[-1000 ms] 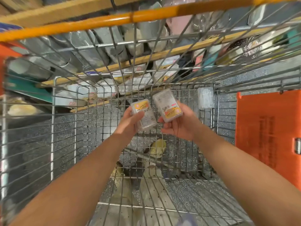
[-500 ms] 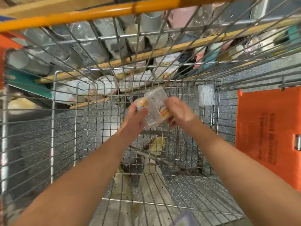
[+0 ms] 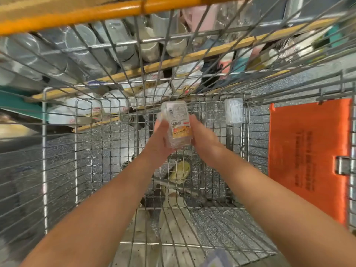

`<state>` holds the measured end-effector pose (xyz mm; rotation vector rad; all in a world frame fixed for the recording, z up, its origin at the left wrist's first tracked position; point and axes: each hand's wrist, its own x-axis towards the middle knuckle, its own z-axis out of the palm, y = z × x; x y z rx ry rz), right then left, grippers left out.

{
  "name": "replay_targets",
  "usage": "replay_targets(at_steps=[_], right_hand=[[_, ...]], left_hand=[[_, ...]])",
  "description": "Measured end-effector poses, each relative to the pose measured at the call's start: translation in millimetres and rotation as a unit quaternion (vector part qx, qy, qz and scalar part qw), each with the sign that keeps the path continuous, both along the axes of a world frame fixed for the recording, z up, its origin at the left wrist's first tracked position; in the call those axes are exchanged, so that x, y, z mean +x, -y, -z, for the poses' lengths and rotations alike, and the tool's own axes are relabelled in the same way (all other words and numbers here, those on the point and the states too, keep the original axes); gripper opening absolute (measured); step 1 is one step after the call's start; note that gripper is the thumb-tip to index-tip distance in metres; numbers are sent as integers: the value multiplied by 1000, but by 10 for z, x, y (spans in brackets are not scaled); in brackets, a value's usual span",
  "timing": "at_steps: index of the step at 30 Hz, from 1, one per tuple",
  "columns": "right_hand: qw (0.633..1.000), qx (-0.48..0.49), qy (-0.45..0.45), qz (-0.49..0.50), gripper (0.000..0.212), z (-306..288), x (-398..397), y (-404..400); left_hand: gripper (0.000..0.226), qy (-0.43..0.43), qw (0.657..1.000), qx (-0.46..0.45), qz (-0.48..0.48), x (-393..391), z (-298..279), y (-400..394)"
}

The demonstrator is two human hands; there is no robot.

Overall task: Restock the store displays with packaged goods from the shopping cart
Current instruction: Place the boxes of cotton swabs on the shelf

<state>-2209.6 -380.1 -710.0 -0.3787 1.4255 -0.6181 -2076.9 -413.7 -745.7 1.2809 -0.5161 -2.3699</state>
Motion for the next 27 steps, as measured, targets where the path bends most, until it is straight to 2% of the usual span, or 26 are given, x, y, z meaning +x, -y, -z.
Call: replay_targets(at_steps=[1,3,6,8,11,15,18,21,23,27], right_hand=[[1000,-2,-5,-10,48,18,-38,-15],[999,-24,0,-21,56,-12,-115,-50],[997,-71,0,-13,43,-26,-190,-126],[997,-75,-33,-9,38,43,-212,-162],[996,-67,-59,30,40,143,-222,-204],[994,-45,-15,96,47,284,-279,-303],[990,-24,44,132,63,350,-332,-327],[985,-10,74,156,69,368,-463,-337],[982,-4,32,184,66,401,-599,-319],[961,48,-208,176,62,643,-981,-226]], left_hand=[[135,-10,1000,15,5,-9,12,1],[126,-28,999,20,17,-51,37,-6],[99,-13,1000,22,13,-174,8,-22],[84,13,999,31,0,-272,12,-8],[78,23,999,30,12,-360,2,17],[69,57,993,23,102,-447,-33,27],[62,62,993,71,65,-509,-13,25],[53,93,990,99,42,-556,12,40],[52,114,987,109,37,-578,65,50],[53,142,981,128,33,-629,133,70]])
